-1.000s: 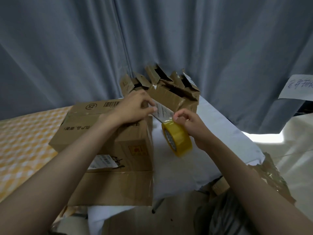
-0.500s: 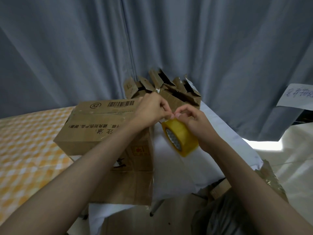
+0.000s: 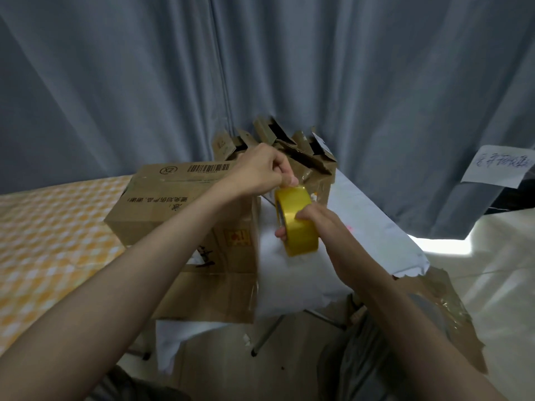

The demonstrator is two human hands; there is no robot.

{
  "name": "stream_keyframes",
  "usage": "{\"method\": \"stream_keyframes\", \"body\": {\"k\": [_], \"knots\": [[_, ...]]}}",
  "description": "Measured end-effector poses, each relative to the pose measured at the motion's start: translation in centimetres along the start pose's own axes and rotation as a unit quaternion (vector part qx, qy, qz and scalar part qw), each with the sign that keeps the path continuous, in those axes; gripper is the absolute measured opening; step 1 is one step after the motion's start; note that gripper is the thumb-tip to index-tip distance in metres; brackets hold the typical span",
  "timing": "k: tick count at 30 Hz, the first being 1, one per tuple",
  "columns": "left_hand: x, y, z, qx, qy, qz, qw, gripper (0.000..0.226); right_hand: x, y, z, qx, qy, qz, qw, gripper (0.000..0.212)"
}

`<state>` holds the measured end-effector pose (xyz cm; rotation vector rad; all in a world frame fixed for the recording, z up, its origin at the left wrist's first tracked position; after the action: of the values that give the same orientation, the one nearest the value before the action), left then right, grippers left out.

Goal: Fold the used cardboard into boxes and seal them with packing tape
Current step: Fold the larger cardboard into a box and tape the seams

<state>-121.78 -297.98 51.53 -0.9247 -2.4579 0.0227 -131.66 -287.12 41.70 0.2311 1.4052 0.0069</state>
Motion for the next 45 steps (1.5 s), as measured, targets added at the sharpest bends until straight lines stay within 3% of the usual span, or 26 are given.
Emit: {"method": "stream_keyframes", "body": {"k": [3,6,9,11,15,19,24,32,40,45], "knots": [[0.2,1.0,-0.9,-0.008,0.007,0.023,1.0,0.012,-0.8,2.2,0.4,-0.047,0.046,-0.062,0.996,0.043],[0.0,1.6,-2.4,-0.014,0.03,0.033,0.999,0.008,-1.6,4.3,0.9,-0.045,0.013,-0.081,0.996,0.034],[-1.5,1.1,-5.8,0.079,0.058,0.012,0.995,0.01,-1.7,6.1,1.5,0.011,0.036,-0.09,0.995,0.037],[-2.8,0.4,-7.6,0.123,0.034,-0.007,0.992,0.014,-0.8,7.3,2.3,0.008,0.031,-0.064,0.997,0.036],[-4.5,-1.2,-6.6,0.1,0.001,-0.027,0.995,0.01,0.4,8.5,4.7,-0.063,0.014,-0.021,0.998,0.035],[-5.8,-2.3,-4.7,0.078,-0.005,-0.041,0.996,0.005,0.4,8.1,6.1,-0.086,-0.036,-0.015,0.996,0.032],[-7.6,-3.9,-5.4,0.102,0.01,-0.054,0.993,0.005,1.9,8.3,6.6,-0.088,-0.103,0.038,0.99,0.056],[-8.1,-6.6,-3.8,0.062,-0.005,-0.052,0.997,0.006,1.4,6.8,7.6,-0.095,-0.133,0.043,0.986,0.033],[-9.3,-7.9,-2.7,0.038,-0.091,-0.07,0.993,0.011,1.7,6.2,7.9,-0.102,-0.132,0.057,0.984,0.042],[-10.1,-8.3,-2.0,0.017,-0.129,-0.086,0.988,0.008,1.8,5.8,8.3,-0.119,-0.144,0.053,0.981,0.035]]}}
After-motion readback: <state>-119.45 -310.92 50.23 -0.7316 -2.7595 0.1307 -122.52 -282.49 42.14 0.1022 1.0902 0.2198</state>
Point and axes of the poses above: each hand's wrist, its own y-axis away from the middle knuckle, its own z-axis out of the palm, x = y × z, the point moved 5 cm from there along -y, towards the middle knuckle, and after that the axes turned 5 degrees about -y, right-handed, at the moved point
